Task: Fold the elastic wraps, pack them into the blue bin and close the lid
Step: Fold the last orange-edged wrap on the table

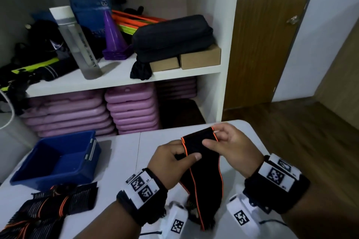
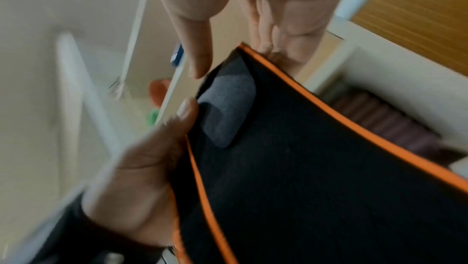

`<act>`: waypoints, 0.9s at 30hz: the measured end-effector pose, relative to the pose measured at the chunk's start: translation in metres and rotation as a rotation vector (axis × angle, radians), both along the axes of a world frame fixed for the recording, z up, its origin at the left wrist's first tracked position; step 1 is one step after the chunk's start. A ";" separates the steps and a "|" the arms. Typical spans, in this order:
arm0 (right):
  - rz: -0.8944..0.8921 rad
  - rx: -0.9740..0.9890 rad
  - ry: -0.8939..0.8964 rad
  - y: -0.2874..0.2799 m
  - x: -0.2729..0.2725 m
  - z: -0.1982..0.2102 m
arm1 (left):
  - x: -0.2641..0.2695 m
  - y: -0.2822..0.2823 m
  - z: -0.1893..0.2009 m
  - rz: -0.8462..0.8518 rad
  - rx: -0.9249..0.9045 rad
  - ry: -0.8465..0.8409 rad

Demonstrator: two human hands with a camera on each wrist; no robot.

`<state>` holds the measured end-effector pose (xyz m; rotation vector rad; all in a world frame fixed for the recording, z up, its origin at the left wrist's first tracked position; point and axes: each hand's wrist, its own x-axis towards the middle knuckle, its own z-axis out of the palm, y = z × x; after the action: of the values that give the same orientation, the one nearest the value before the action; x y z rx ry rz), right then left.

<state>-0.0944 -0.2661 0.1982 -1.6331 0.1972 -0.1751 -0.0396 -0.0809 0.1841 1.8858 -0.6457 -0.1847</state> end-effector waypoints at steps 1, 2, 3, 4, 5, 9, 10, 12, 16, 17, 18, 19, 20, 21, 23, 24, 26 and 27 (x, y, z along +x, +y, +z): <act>0.012 0.053 0.032 0.000 -0.001 -0.002 | 0.002 0.000 0.003 0.009 -0.011 0.015; 0.036 0.066 0.045 0.000 -0.004 -0.005 | 0.002 0.001 0.007 0.006 -0.011 0.029; 0.058 0.062 0.036 0.001 -0.006 -0.008 | 0.003 0.002 0.010 -0.003 -0.011 0.049; 0.068 0.058 0.014 0.003 -0.008 -0.009 | 0.003 0.004 0.012 -0.017 -0.011 0.067; 0.064 0.067 -0.012 0.005 -0.010 -0.009 | 0.003 0.007 0.013 -0.028 -0.012 0.079; -0.033 0.142 -0.038 0.006 -0.011 -0.006 | 0.010 0.029 0.009 0.007 -0.032 0.103; -0.062 0.138 -0.027 0.005 -0.010 -0.005 | 0.014 0.037 0.008 0.025 -0.029 0.107; -0.097 0.111 -0.004 0.007 -0.008 -0.004 | 0.023 0.052 0.004 0.064 0.009 0.077; -0.071 0.009 0.032 0.024 -0.003 0.001 | 0.039 0.082 0.000 0.090 -0.074 0.233; -0.063 -0.005 0.034 0.032 -0.001 0.004 | 0.042 0.089 0.001 0.099 -0.079 0.243; -0.055 -0.031 0.030 0.039 0.000 0.007 | 0.045 0.097 0.001 0.109 -0.059 0.220; -0.046 -0.077 0.020 0.047 0.002 0.010 | 0.047 0.106 0.003 0.116 -0.032 0.188; -0.029 -0.136 0.008 0.056 0.003 0.013 | 0.049 0.114 0.005 0.110 -0.004 0.152; -0.004 -0.200 -0.002 0.065 0.003 0.016 | 0.051 0.123 0.007 0.093 0.021 0.117; 0.050 -0.332 0.001 0.083 0.005 0.021 | 0.056 0.142 0.014 0.039 0.085 0.023; 0.067 -0.400 0.016 0.091 0.006 0.024 | 0.057 0.151 0.018 0.005 0.119 -0.029; 0.106 -0.543 0.071 0.102 0.010 0.029 | 0.060 0.170 0.027 -0.068 0.186 -0.145; 0.129 -0.632 0.102 0.106 0.013 0.031 | 0.062 0.179 0.030 -0.104 0.210 -0.202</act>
<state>-0.0814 -0.1600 0.2290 -2.2793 0.1176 -0.0550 0.0223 0.0979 0.2144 2.0917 -0.8918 -0.1339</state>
